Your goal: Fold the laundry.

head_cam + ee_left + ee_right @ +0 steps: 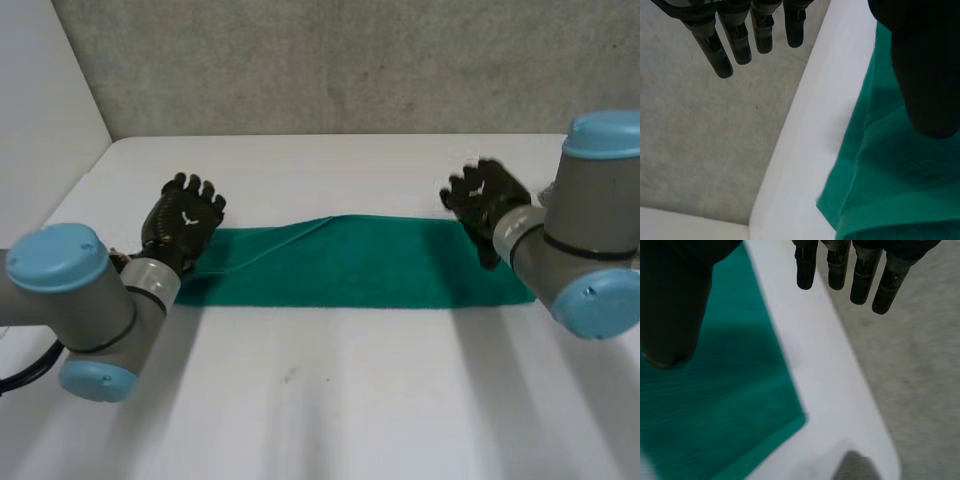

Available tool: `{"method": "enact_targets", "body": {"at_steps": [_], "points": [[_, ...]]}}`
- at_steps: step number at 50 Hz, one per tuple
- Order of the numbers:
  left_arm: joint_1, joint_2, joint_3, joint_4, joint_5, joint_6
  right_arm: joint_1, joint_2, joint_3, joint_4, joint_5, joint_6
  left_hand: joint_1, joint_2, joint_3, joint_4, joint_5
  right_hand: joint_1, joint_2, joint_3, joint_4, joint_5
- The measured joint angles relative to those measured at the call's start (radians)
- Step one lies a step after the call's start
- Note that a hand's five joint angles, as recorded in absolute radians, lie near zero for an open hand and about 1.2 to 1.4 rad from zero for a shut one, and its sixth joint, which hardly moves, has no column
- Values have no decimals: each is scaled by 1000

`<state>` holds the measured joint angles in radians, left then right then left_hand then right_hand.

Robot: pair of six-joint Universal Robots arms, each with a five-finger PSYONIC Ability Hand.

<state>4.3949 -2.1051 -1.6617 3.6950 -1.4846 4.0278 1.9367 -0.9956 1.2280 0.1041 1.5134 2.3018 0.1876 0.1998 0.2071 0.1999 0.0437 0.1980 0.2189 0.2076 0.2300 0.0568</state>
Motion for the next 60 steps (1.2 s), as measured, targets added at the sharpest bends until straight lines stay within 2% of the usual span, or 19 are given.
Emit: {"method": "enact_targets", "body": {"at_steps": [9,16,25,27,31,35,39,52,60], "points": [[91,-146,142,-28,36,-7,-25,-33,133,6,-51,1,0,0,0,0,0,0,0,0,0,0],[114,-206,211,-33,62,-11,-45,-55,180,-4,-62,1,0,0,0,0,0,0,0,0,0,0],[112,-197,191,-98,114,-29,-72,-68,210,-21,-68,1,0,0,0,0,0,0,0,0,0,0],[114,-151,175,-181,141,-75,-89,-74,231,-25,-81,1,0,0,0,0,0,0,0,0,0,0],[116,-103,163,-251,170,-155,-103,-79,251,-32,-95,1,0,0,0,0,0,0,0,0,0,0],[115,-64,146,-292,196,-247,-111,-82,269,-42,-103,1,0,0,0,0,0,0,0,0,0,0],[113,-52,135,-298,205,-292,-113,-83,280,-47,-105,1,0,0,0,0,0,0,0,0,0,0],[127,-123,180,-277,199,-283,-112,-83,301,-50,-106,1,0,0,0,0,0,0,0,0,0,0],[134,-195,233,-263,196,-225,-114,-83,315,-56,-107,0,0,0,0,0,-1,0,0,0,0,0]]}}
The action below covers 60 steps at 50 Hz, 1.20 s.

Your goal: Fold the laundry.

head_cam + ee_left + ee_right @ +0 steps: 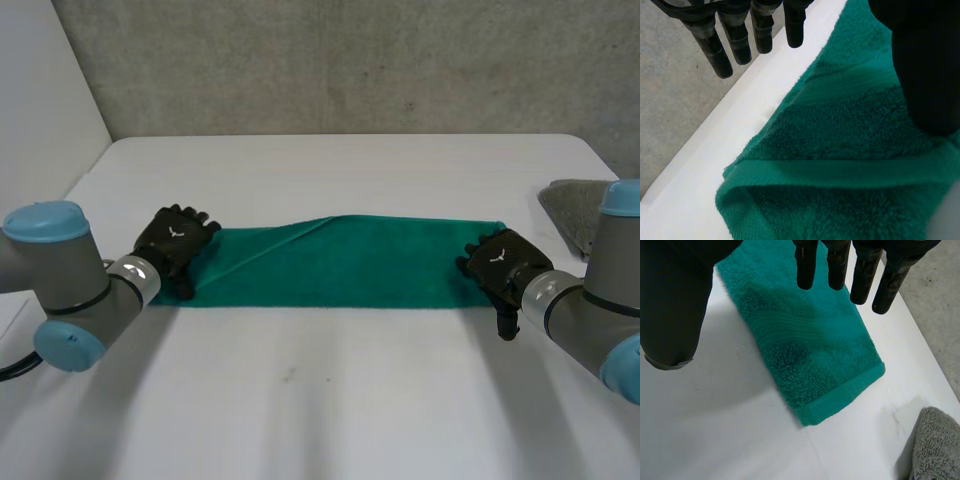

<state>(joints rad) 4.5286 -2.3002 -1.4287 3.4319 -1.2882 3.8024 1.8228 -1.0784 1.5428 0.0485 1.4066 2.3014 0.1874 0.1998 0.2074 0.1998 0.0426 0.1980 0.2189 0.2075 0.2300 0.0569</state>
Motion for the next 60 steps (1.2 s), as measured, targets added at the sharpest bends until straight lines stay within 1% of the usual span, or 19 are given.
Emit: {"method": "enact_targets", "body": {"at_steps": [5,7,10,17,24,27,32,33,36,42,44,47,49,51,55,60], "points": [[4,-21,31,21,-4,30,0,0,2,-2,0,0,0,0,0,0,-2,0,0,0,0,0],[8,-33,60,49,-14,40,0,-1,3,-2,0,0,0,0,0,0,-2,0,0,0,0,0],[14,-50,102,99,-36,46,-1,-2,4,-2,0,0,0,0,0,0,-2,0,0,0,0,0],[41,-139,258,285,-96,52,0,-20,22,-2,-1,0,0,0,0,0,-2,0,0,0,0,0],[53,-182,317,349,-121,75,-6,-54,53,-5,-2,-1,0,0,0,0,-2,0,0,0,0,0],[48,-162,296,356,-123,77,-14,-62,61,-8,-3,-1,0,0,0,0,-2,0,0,0,0,0],[18,-57,174,363,-128,73,-47,-79,79,-15,-17,3,0,0,0,0,-2,0,0,0,0,0],[18,-57,174,363,-128,73,-47,-79,79,-15,-17,3,0,0,0,0,-2,0,0,0,0,0],[-4,-3,100,358,-131,68,-82,-87,90,-17,-42,29,0,0,0,0,-2,0,0,0,0,0],[-40,113,-54,329,-134,44,-142,-84,91,-20,-107,127,0,0,0,0,-2,0,0,0,0,0],[-56,169,-129,309,-134,15,-169,-78,87,-28,-144,175,0,0,0,0,-2,9,12,25,8,14],[-71,214,-186,290,-134,-23,-191,-63,83,-51,-176,216,0,0,0,0,-2,27,45,67,33,44],[-83,248,-227,273,-134,-68,-200,-42,77,-79,-193,244,0,0,0,0,-2,112,133,156,131,121],[-92,274,-256,259,-134,-108,-206,-20,70,-103,-204,265,0,0,0,0,-2,127,139,174,148,135],[-103,317,-302,228,-134,-195,-211,34,46,-134,-214,302,0,0,0,0,-2,222,263,283,259,238],[-107,339,-324,200,-134,-249,-213,83,14,-144,-216,325,0,0,0,0,-2,278,336,348,324,300]]}}
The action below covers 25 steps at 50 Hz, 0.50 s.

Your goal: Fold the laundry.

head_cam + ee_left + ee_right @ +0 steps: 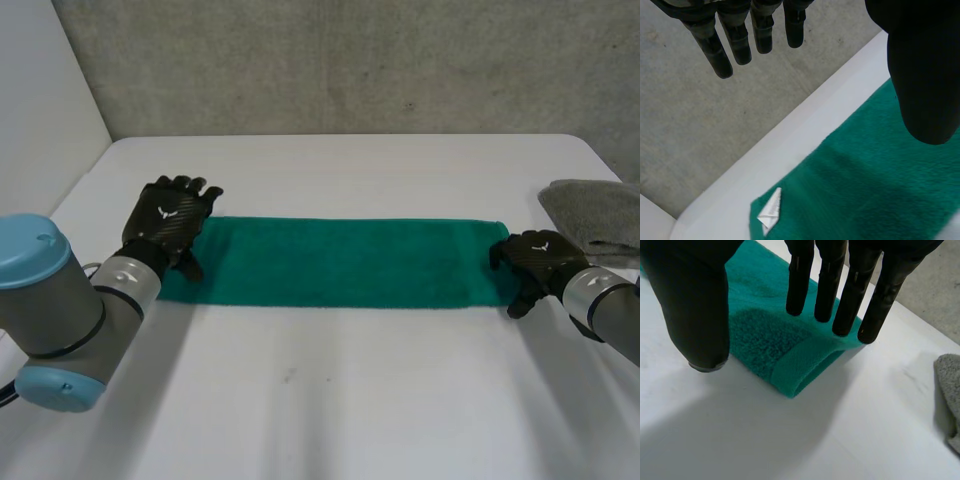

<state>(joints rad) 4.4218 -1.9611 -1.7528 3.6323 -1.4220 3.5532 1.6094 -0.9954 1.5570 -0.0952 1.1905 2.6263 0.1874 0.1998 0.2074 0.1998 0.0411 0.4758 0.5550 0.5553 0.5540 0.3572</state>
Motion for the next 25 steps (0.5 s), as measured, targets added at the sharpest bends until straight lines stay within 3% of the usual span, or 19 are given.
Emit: {"method": "enact_targets", "body": {"at_steps": [6,10,18,25], "points": [[0,4,-5,-15,0,-16,1,55,-50,-6,1,10,0,0,0,0,0,185,213,211,212,207],[-1,2,-4,-15,-1,-13,2,81,-82,-11,5,9,0,0,0,0,0,480,594,586,596,589],[1,5,-4,-15,-1,-10,-10,84,-98,-13,11,-1,0,0,0,0,0,492,614,619,633,618],[5,25,-7,-26,-3,-12,-103,23,-87,-11,38,-75,0,0,0,0,0,492,614,619,633,618]]}}
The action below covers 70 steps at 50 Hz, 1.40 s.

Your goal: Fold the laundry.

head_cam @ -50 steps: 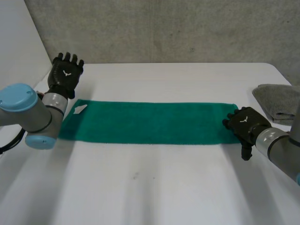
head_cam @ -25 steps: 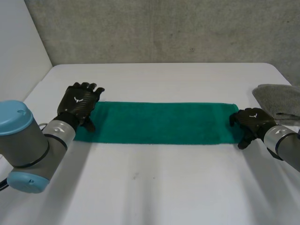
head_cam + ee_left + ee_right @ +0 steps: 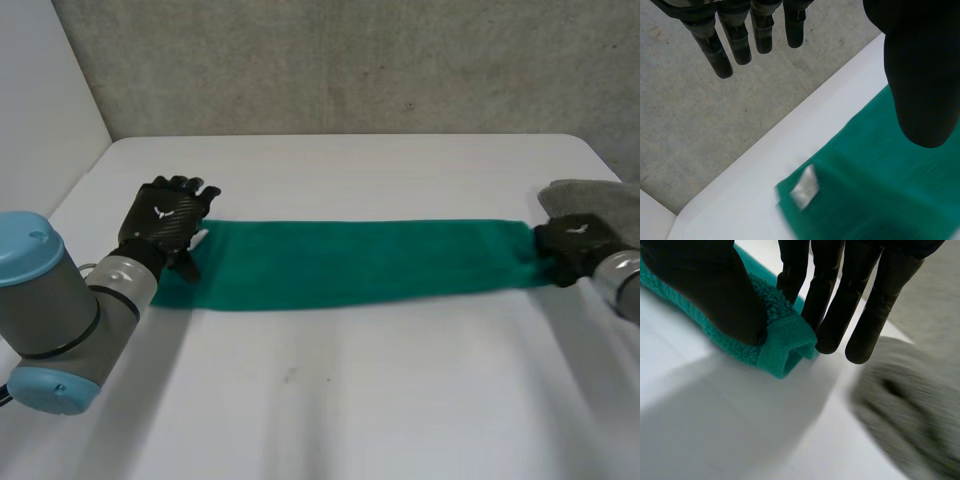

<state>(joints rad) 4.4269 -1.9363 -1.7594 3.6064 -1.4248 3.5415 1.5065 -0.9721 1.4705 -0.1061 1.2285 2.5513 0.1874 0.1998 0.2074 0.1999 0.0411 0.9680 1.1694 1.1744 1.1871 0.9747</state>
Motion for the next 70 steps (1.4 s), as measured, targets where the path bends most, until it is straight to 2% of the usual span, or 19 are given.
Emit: {"method": "enact_targets", "body": {"at_steps": [8,14,24,27,30,35,36,38,39,40,41,42,47,50,59,62,65,68,70], "points": [[7,28,-6,-31,0,-2,-143,-91,-7,8,52,-230,0,0,0,0,0,0,0,0,3,0],[6,42,-8,-37,-1,-3,-94,-128,-54,-1,90,-278,0,0,0,0,0,8,0,0,3,0],[7,82,-18,-43,-12,-5,375,-64,-281,-104,46,-216,0,0,0,0,0,8,0,11,3,0],[8,84,-18,-43,-13,-5,409,-48,-298,-115,35,-217,0,0,0,0,0,8,0,11,3,0],[10,88,-19,-43,-16,-6,622,80,-399,-159,-62,-228,0,0,0,0,0,8,0,11,3,7],[6,83,-21,-43,-16,-6,736,209,-456,-140,-152,-234,0,0,0,0,0,8,0,11,3,10],[4,81,-21,-43,-16,-6,754,245,-469,-121,-163,-234,0,0,0,0,0,-21,-20,-10,-18,-9],[1,78,-21,-42,-15,-6,770,287,-487,-86,-162,-234,0,0,0,0,0,-324,-381,-368,-355,-331],[0,78,-21,-42,-15,-6,773,297,-493,-73,-157,-234,0,0,0,0,0,-324,-381,-368,-355,-331],[-2,76,-20,-42,-15,-6,776,311,-503,-46,-140,-232,0,0,0,0,0,-629,-722,-702,-690,-668],[-3,75,-20,-42,-15,-6,777,316,-506,-34,-131,-231,0,0,0,0,0,-629,-722,-702,-690,-668],[-6,74,-16,-40,-14,-6,776,322,-514,2,-99,-226,0,0,0,0,0,-760,-916,-913,-923,-884],[-19,68,5,-35,-14,-5,758,301,-512,72,-30,-188,0,0,0,0,0,-772,-952,-963,-958,-918],[-41,53,40,-31,-14,-4,678,198,-442,124,25,-35,0,0,0,0,0,-772,-953,-968,-958,-918],[-142,-26,132,-30,-32,2,510,-4,-192,140,27,252,0,0,0,0,0,-772,-952,-966,-958,-918],[-169,-47,148,-30,-46,4,480,-9,-140,141,22,261,0,0,0,0,0,-671,-834,-843,-847,-810],[-196,-67,158,-31,-69,5,438,21,-78,140,17,223,0,0,0,0,0,-421,-529,-549,-564,-540],[-209,-75,158,-32,-87,5,409,64,-60,133,22,162,0,0,0,0,0,-61,-77,-91,-98,-82],[-211,-75,154,-33,-92,5,395,77,-61,123,29,138,0,0,0,0,0,-31,-24,-35,-42,-30]]}}
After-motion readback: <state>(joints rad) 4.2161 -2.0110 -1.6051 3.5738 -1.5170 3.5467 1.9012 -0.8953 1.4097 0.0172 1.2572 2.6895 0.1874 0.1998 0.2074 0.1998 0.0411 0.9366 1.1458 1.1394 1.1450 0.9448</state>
